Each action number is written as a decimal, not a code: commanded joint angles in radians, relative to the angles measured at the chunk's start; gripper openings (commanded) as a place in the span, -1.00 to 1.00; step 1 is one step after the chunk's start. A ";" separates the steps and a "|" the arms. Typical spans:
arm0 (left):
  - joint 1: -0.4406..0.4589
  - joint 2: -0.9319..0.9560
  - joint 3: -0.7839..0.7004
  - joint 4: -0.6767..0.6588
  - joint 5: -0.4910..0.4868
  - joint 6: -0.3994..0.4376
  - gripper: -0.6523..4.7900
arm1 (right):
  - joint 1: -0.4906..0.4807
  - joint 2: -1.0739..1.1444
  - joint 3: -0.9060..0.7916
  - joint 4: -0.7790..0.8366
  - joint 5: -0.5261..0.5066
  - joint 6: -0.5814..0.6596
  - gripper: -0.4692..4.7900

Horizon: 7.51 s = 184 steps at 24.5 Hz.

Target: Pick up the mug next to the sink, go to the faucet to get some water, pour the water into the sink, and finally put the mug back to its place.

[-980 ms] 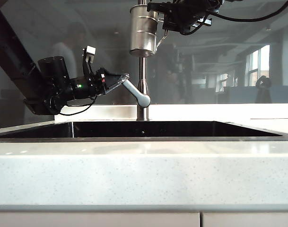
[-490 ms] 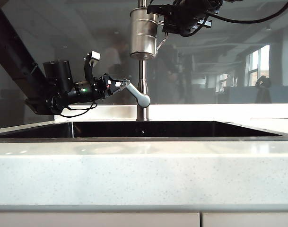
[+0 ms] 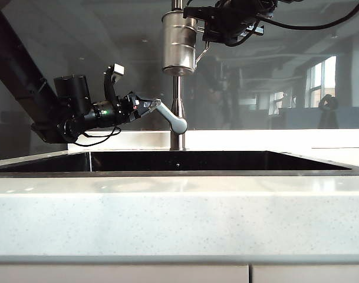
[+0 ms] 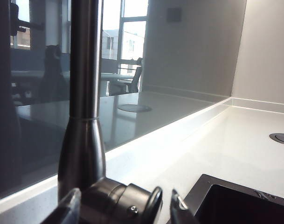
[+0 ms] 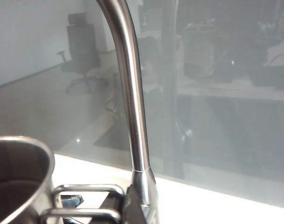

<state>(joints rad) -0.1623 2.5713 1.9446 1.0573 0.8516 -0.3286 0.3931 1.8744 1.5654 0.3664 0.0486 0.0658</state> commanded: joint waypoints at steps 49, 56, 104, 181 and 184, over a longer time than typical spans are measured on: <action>-0.001 -0.009 0.000 0.035 -0.272 0.110 0.13 | 0.108 -0.164 0.010 -0.175 0.452 -1.570 -0.83; -0.001 -0.009 0.000 0.037 -0.272 0.111 0.13 | 0.132 -0.164 0.010 -0.176 0.485 -1.737 -0.83; -0.001 -0.008 0.000 -0.005 -0.264 0.111 0.13 | -0.016 -0.278 -0.147 -0.396 0.263 -0.296 -0.83; -0.001 -0.008 0.000 -0.003 -0.264 0.111 0.13 | -0.514 -0.196 -0.944 0.635 -0.040 -0.078 -0.62; -0.001 -0.008 0.000 -0.003 -0.264 0.111 0.13 | -0.514 -0.196 -0.944 0.627 -0.040 -0.078 -0.61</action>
<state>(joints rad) -0.1635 2.5671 1.9446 1.0355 0.5800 -0.2203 -0.1196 1.6840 0.6174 0.9836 0.0063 -0.0093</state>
